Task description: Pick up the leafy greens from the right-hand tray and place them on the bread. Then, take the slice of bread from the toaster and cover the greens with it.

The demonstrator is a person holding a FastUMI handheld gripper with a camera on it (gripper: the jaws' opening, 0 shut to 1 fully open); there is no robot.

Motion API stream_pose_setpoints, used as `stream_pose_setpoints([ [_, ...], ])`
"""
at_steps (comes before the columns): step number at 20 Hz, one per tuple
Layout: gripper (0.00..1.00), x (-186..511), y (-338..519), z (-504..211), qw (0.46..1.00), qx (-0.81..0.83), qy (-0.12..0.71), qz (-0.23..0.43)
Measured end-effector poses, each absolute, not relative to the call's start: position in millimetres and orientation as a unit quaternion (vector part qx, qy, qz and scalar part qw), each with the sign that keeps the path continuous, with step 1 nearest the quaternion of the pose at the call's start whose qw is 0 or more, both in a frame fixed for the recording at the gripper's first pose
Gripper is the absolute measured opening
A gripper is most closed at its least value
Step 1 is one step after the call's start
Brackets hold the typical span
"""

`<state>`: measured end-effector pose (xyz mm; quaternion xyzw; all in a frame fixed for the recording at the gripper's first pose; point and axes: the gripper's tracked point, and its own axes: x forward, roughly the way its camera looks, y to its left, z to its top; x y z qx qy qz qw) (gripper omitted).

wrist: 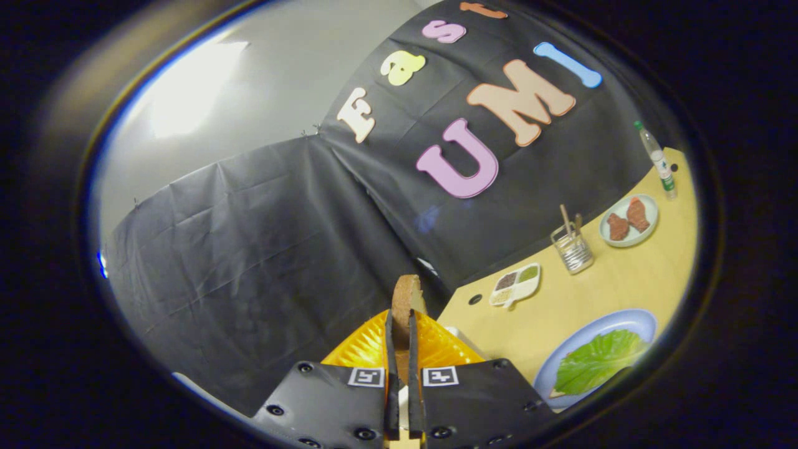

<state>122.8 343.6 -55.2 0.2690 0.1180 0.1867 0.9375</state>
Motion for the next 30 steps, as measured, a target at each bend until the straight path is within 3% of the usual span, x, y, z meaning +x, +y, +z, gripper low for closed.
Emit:
stream_pose_setpoints([
  [9,0.08,105.4,225.5,-100.2,0.923,0.345,0.128,0.113],
  [16,0.09,116.3,193.3,-203.8,0.893,0.391,0.217,0.057],
  [27,0.08,105.1,156.0,-257.3,0.927,0.266,0.265,-0.008],
  [30,0.17,100.6,151.7,-255.1,0.939,0.216,0.268,-0.003],
])
